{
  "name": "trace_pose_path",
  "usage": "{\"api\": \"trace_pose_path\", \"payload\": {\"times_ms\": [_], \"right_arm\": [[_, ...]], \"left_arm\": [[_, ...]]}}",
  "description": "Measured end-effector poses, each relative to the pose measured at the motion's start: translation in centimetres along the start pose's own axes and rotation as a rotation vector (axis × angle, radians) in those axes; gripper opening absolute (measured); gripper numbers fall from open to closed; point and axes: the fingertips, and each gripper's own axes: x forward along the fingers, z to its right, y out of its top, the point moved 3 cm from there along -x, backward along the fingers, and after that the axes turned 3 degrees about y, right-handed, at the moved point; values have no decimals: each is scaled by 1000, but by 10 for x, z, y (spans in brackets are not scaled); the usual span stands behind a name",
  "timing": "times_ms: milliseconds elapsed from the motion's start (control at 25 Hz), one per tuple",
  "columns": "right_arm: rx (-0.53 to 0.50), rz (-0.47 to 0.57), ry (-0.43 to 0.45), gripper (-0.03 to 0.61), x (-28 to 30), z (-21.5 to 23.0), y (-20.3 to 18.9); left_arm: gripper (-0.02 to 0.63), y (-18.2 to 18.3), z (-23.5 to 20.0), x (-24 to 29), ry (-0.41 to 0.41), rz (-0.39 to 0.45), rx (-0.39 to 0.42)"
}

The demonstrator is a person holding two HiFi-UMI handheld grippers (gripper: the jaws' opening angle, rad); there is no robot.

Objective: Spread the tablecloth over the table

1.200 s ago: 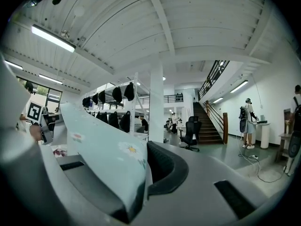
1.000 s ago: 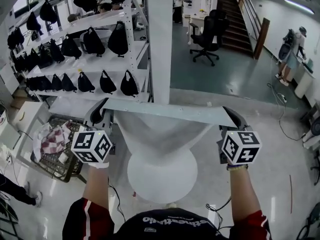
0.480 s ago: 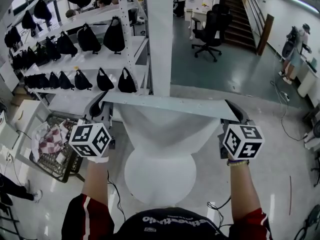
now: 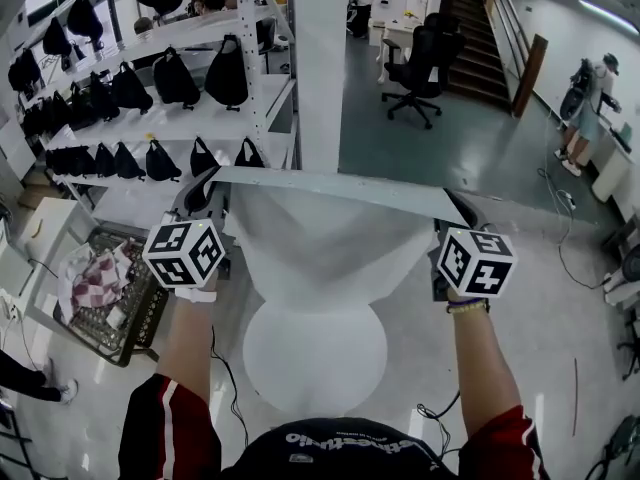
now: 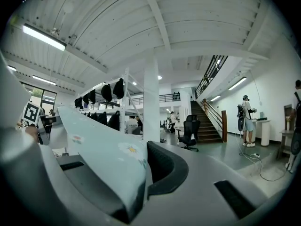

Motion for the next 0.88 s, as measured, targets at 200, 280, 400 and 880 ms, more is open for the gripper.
{"api": "trace_pose_path", "payload": {"times_ms": [200,280,400,880], "right_arm": [[-9,17,-22,29,10,9,9],[-5,28,-28,29,13,12,11],[2,38,-37,29,16,19,8],[11,39,-56,29,36,49,11]], "left_arm": [[28,5,1,19,-2,-5,27],[26,5,3,24,-5,0,28],[28,2,6,31,-15,5,23],[26,6,22,79,-25,16,66]]}}
